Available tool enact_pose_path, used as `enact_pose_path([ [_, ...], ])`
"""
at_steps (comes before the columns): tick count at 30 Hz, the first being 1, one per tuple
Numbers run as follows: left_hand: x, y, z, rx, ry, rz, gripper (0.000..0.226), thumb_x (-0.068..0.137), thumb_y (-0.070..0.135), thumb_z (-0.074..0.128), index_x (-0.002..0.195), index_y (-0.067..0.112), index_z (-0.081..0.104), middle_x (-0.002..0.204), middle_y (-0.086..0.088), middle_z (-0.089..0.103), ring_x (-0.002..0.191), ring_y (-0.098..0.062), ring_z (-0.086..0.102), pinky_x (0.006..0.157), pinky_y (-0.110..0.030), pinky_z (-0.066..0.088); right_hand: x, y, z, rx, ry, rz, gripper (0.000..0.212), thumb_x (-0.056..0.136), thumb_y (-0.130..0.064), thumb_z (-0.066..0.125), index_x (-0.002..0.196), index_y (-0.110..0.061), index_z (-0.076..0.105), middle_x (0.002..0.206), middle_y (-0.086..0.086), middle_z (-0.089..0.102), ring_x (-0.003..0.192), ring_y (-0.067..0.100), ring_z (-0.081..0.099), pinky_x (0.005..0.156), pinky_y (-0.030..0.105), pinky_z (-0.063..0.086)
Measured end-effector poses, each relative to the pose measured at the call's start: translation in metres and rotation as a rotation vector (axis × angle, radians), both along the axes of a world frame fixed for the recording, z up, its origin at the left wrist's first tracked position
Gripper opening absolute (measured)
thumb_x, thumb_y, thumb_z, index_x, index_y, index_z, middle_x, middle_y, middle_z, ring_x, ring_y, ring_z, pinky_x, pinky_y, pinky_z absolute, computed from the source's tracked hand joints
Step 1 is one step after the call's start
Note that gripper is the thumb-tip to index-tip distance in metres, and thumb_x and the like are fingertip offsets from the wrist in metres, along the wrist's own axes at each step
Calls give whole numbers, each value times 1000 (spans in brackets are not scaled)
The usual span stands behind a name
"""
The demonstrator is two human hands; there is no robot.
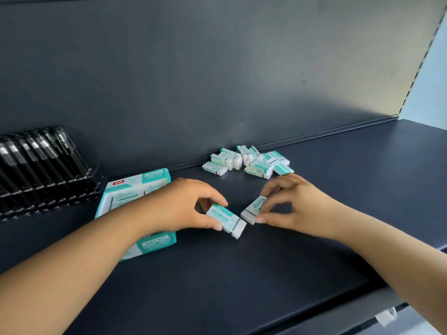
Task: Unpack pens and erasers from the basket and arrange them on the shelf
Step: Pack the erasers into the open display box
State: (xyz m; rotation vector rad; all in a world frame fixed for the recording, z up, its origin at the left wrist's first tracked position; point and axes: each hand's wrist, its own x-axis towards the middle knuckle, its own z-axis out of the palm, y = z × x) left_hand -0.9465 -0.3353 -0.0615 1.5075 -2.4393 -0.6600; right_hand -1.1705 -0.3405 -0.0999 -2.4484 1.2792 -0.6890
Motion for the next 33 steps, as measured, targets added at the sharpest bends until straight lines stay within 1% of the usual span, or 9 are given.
enact_pose_path([
  [2,-5,-1,4,61,120,-12,45,67,19,80,90,46,54,96,12,65,80,4,59,81,-16,48,7,0,14,213,-170,34,32,65,-57,67,88,-34,64,91,-20,58,85,-3,53,83,16,40],
  [4,-13,-7,7,88,219,-26,53,66,9,80,93,43,51,96,13,63,79,0,60,81,-18,50,13,-3,24,516,-313,92,24,72,-37,68,94,-36,57,84,-14,63,74,-3,57,77,16,46],
  [7,-26,-18,8,105,346,-21,57,68,1,77,100,38,49,91,17,61,73,7,59,79,-14,50,17,-11,24,616,-411,38,21,82,-15,65,98,-27,59,72,-7,61,64,4,55,68,19,47],
  [10,-35,-21,1,147,400,24,59,72,0,73,117,27,48,94,15,59,76,4,59,77,-10,48,6,-14,22,724,-553,-16,18,84,-4,59,98,-14,64,79,6,59,75,18,52,68,25,46],
  [16,-46,-10,-29,-55,-36,182,61,77,48,65,129,22,47,122,9,52,100,-3,47,94,-20,40,-17,-7,14,670,-618,-231,25,86,2,56,95,-21,55,74,6,55,61,15,55,53,20,53],
  [20,-61,-6,-46,-211,-154,228,56,79,56,58,122,21,51,123,6,48,119,-14,40,95,-20,30,-18,5,9,637,-562,-290,20,82,-3,63,95,-18,58,72,3,58,60,12,62,59,24,57],
  [25,-60,-1,-46,-277,-42,205,28,80,39,62,104,25,58,108,7,57,103,-12,52,84,-22,39,-27,10,6,324,-151,-401,25,76,-31,70,85,-29,47,64,-7,53,55,7,47,54,21,38],
  [28,-51,4,-44,-299,28,193,26,79,31,65,104,25,59,105,9,60,97,-10,56,83,-23,41,-33,15,7,369,-40,-412,28,76,-42,65,95,-29,50,62,-7,58,59,5,50,55,20,35],
  [33,-39,14,-46,-317,51,134,27,80,25,65,107,24,62,100,11,56,95,-10,53,80,-18,36,-43,19,17,481,53,-341,27,72,-54,59,87,-32,63,62,-7,64,64,4,55,67,22,41],
])
